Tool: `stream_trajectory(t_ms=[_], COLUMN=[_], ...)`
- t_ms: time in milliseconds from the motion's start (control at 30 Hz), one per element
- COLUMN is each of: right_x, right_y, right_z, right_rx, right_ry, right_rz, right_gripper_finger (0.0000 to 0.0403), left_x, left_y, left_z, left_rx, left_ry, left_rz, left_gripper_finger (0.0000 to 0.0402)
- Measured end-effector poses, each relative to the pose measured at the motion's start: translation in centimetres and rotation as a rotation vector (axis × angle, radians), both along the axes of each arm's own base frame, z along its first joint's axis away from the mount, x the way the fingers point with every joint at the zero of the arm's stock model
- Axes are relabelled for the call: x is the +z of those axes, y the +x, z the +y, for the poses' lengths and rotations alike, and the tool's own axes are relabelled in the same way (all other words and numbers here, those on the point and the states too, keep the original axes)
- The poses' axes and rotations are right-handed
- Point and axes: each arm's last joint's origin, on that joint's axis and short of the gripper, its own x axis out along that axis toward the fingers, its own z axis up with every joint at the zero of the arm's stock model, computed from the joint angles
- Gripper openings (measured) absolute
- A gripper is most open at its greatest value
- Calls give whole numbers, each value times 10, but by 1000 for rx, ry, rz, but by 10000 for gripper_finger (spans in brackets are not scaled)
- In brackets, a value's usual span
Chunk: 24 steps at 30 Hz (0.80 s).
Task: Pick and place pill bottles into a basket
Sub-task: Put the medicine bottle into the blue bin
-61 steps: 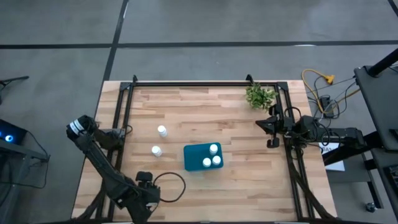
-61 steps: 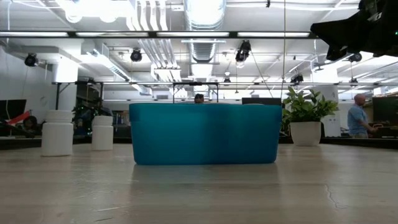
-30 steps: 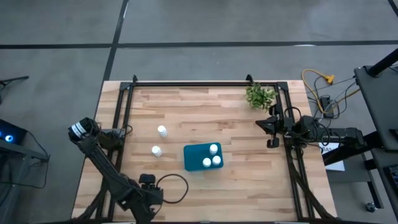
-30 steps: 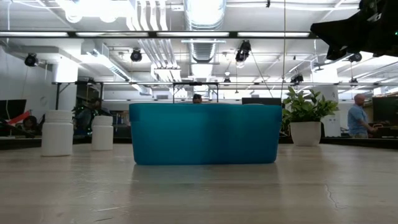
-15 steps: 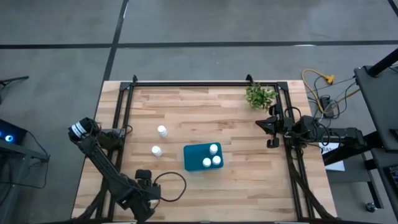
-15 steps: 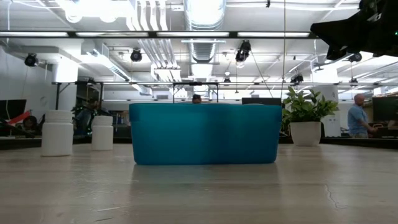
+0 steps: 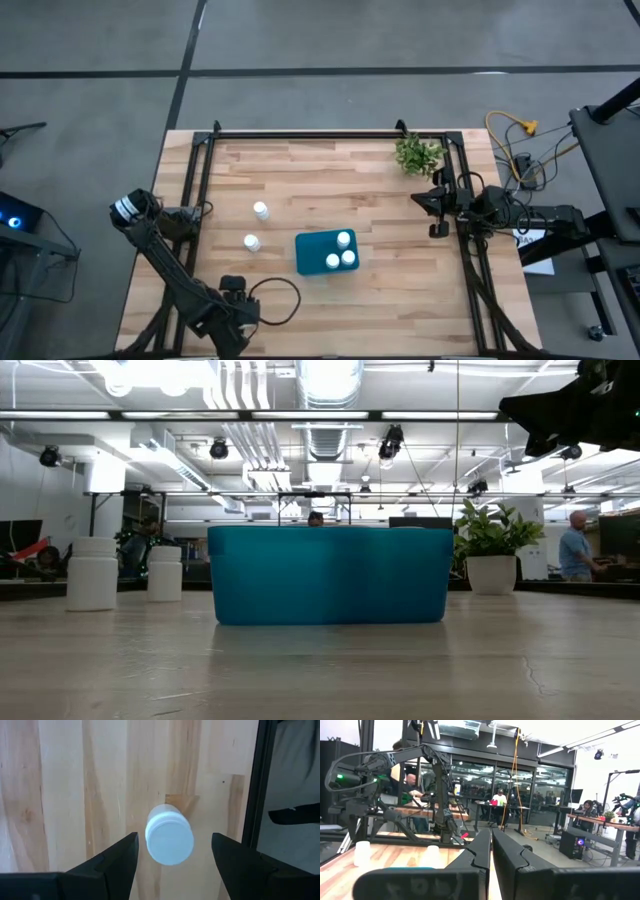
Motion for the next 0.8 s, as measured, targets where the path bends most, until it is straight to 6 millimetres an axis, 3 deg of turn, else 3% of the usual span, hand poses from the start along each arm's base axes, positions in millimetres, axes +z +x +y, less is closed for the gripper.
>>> stream_trajectory(t_ms=[333, 800], right_x=[-1, -1], right_y=[0, 0], right_z=[0, 0], right_rx=[-1, -15], right_ry=[-2, 5], right_rz=[10, 10], right_gripper_finger=[8, 8], left_x=[-19, -27], left_y=[-2, -5], left_z=[2, 5], left_rx=[-5, -5], left_ry=[-19, 3], left_rz=[17, 32], left_gripper_finger=[235, 235])
